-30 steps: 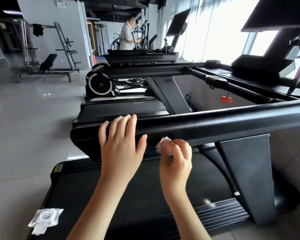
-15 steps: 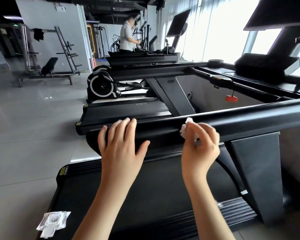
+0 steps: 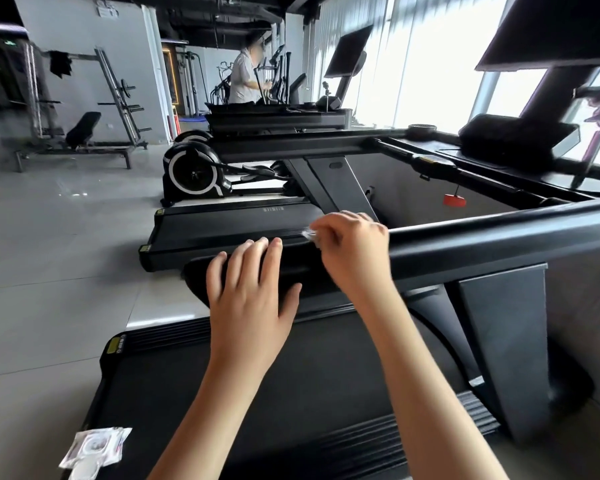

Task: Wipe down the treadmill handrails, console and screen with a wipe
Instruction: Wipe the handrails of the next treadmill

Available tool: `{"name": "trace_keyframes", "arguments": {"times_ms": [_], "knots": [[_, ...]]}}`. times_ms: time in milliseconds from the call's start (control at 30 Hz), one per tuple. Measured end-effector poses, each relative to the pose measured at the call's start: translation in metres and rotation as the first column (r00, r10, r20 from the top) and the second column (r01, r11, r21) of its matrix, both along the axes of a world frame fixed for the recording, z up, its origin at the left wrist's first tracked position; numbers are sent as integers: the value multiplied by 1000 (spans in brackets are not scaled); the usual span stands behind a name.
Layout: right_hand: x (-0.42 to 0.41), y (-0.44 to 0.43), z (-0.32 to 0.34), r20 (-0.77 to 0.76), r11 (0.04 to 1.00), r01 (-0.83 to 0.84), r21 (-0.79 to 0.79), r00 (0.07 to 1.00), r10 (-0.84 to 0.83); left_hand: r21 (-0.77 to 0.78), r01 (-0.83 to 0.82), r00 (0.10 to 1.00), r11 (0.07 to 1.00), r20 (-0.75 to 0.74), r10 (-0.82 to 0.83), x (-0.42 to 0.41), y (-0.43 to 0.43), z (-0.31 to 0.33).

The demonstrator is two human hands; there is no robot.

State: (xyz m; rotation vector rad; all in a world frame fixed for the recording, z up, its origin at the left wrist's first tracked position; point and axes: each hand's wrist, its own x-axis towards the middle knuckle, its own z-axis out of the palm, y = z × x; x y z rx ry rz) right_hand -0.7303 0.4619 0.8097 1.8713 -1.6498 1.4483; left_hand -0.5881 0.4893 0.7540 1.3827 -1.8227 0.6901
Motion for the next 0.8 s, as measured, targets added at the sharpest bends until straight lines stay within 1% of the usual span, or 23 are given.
{"name": "trace_keyframes", "arguments": {"times_ms": [33, 100, 133, 200, 233, 267, 300, 367, 433, 467, 500, 567, 633, 733, 800], "knots": [[4, 2, -3, -37, 999, -43, 7, 998, 44, 1, 3, 1000, 1000, 3, -3, 0, 0, 0], [-5, 4, -3, -93, 998, -60, 32, 994, 63, 8, 14, 1000, 1000, 4, -14, 1, 0, 0], [-11, 4, 1, -99, 997, -35, 70, 994, 42, 15, 21, 1000, 1000, 3, -21, 2, 0, 1], [-16, -2, 8, -132, 985, 88, 151, 989, -68, 24, 26, 1000, 999, 6, -27, 3, 0, 2], [-14, -4, 9, -146, 976, 132, 175, 984, -107, 26, 26, 1000, 999, 9, -26, 3, 0, 2], [-8, -4, 8, -146, 977, 133, 168, 983, -108, 26, 25, 1000, 999, 11, -25, 3, 0, 2], [0, -1, 5, -136, 987, 94, 133, 988, -76, 26, 26, 1000, 999, 12, -26, 4, 0, 1], [13, 12, -7, -127, 1000, -2, -7, 992, 1, 20, 28, 1000, 999, 12, -28, 4, 0, 1], [9, 24, -21, -163, 992, -59, -115, 986, 40, 17, 30, 999, 999, 14, -31, 4, 0, 2], [3, 26, -25, -164, 987, -48, -154, 986, 22, 20, 31, 999, 999, 15, -31, 4, 0, 2], [-3, 26, -27, -129, 982, -9, -188, 992, -16, 24, 32, 999, 999, 15, -32, 4, -1, 3], [-12, 24, -33, 24, 968, 99, -230, 995, -96, 30, 36, 999, 999, 15, -36, 5, -1, 4], [-6, 26, -43, 135, 957, 146, -252, 984, -115, 34, 38, 999, 999, 18, -39, 6, 0, 4], [15, 36, -63, 152, 952, 152, -267, 982, -114, 48, 37, 999, 998, 37, -39, 7, 1, 4], [14, 41, -70, 161, 942, 152, -298, 981, -107, 51, 43, 998, 998, 45, -45, 8, 1, 4]]}}
